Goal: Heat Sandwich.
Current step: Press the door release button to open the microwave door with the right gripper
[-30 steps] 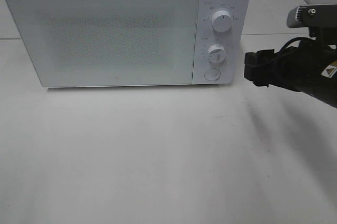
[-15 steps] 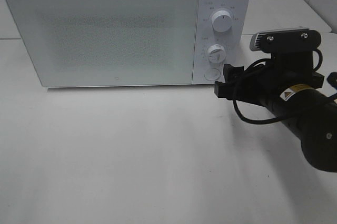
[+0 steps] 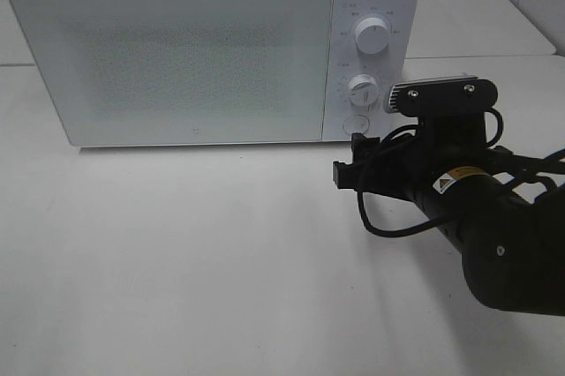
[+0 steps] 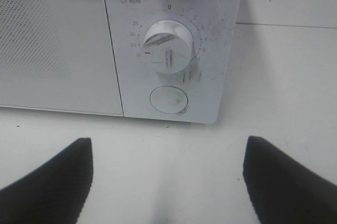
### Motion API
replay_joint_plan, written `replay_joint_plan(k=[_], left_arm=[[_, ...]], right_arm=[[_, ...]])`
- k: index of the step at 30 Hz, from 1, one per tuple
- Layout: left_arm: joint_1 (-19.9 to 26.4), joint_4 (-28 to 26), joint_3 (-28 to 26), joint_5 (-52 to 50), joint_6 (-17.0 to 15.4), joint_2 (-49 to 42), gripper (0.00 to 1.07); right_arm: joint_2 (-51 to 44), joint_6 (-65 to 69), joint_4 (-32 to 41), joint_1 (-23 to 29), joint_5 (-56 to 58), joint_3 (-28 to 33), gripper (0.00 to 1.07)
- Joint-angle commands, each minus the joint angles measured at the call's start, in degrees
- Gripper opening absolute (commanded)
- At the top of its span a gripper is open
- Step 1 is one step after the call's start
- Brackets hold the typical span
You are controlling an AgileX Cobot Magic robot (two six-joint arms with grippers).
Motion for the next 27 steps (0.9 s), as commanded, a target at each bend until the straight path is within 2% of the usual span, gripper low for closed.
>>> replay_joint_plan(k=[1,5,11,16,17,21,22,25,27], left_arm=[[0.11,-0.06,0.17,-0.63,-0.34,-0.92,0.98],[0.11,-0.06,0.17,-0.63,-0.34,-0.92,0.98],[0.11,-0.06,0.17,-0.63,-0.34,-0.92,0.98],[0.11,-0.06,0.17,-0.63,-0.34,-0.92,0.98],[0.11,-0.06,0.17,-0.63,-0.34,-0.92,0.98],[0.11,-0.06,0.17,-0.63,-0.34,-0.92,0.98],[0.11,-0.06,0.17,-0.63,-0.34,-0.92,0.98],[0.11,-0.06,0.17,-0.63,-0.34,-0.92,0.98],[0.11,-0.06,0.17,-0.63,-0.34,-0.92,0.98]], right_arm=[[-0.17,-0.29,1.09,0.11,-0.23,-0.52,0.76],[-0.17,2.58,1.09,0.11,-0.29,-0.52,0.76],[-0.17,15.53,1.09,0.11,-0.29,-0.52,0.75],[-0.17,32.2,1.09,0.11,0.0,-0.52,0.74],[-0.17,40.22,1.09,0.11,0.57,-0.52,0.72],[-0.17,50.94,1.03,0.11,1.09,-0.52,0.69],[-0.17,58.9,1.03,0.11,1.09,-0.52,0.66],[-0.17,66.23,1.03,0.11,1.09,-0.52,0.62],[-0.17,73.74,1.03,0.11,1.32,-0.52,0.55]])
